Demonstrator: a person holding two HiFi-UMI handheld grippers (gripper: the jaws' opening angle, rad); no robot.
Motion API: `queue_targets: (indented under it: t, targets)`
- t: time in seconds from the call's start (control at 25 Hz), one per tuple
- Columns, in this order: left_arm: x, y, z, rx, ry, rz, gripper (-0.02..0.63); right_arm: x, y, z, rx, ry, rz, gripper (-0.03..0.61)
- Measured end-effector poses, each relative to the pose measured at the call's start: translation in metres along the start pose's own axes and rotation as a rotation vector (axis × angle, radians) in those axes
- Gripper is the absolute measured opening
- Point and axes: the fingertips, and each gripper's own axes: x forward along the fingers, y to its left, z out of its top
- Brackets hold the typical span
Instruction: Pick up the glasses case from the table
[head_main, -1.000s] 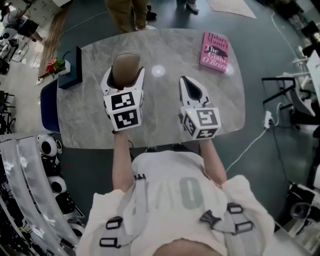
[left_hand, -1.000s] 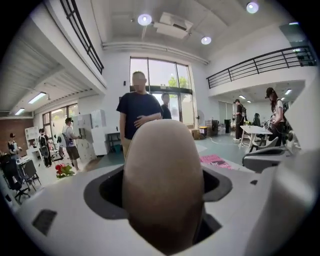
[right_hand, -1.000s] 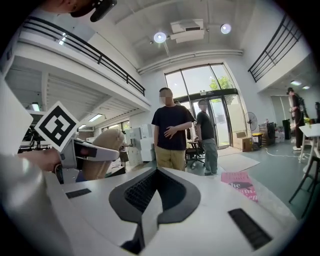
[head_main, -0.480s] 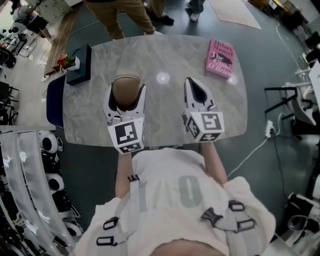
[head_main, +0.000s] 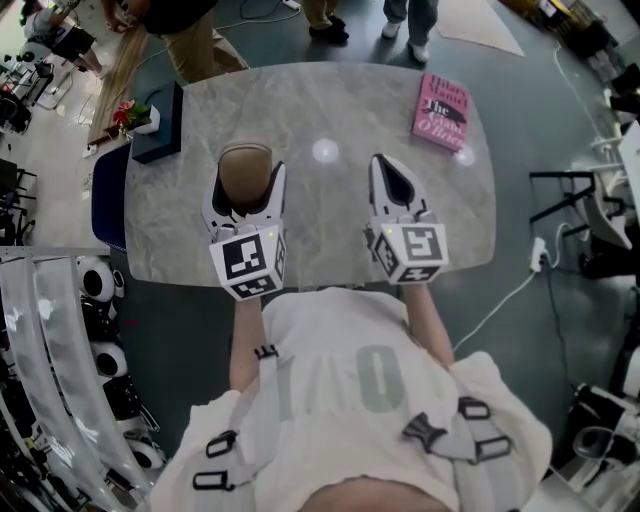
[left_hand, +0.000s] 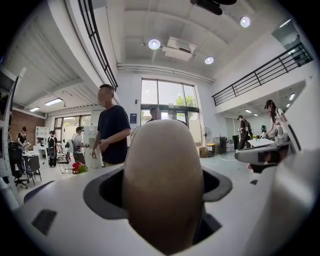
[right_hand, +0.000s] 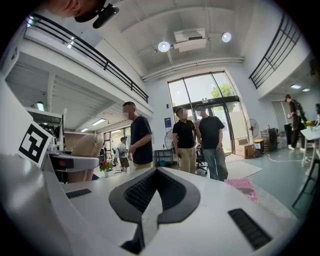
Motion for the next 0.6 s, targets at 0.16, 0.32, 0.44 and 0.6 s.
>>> queue_targets:
  t: [0.16,0.32,0.44,0.6]
  targets:
    - [0.0022,-0.0011,0.0009,-0.005,-0.001,0.0,0.397,0.0007,-0.001,-0.001,0.004,-0.003,0.0,0.0]
    - [0.0036,-0.0028,0.0055,-0.005,-0.005,-0.006,0.397,-0.0004,-0.0029,0.0011,0.011,-0.002,-0.002,0.0]
    - [0.0051,-0.0041,0.007,-0.005,-0.004,-0.008,0.397,-0.0008,-0.0053,0.0013,0.017,-0.006,-0.001,0.0]
    - [0.0055,-0.0065,0.0082,-0.004,-0.007,-0.01,0.397,-0.0033,-0.0097,-0.001,0.03,-0.002,-0.016,0.0]
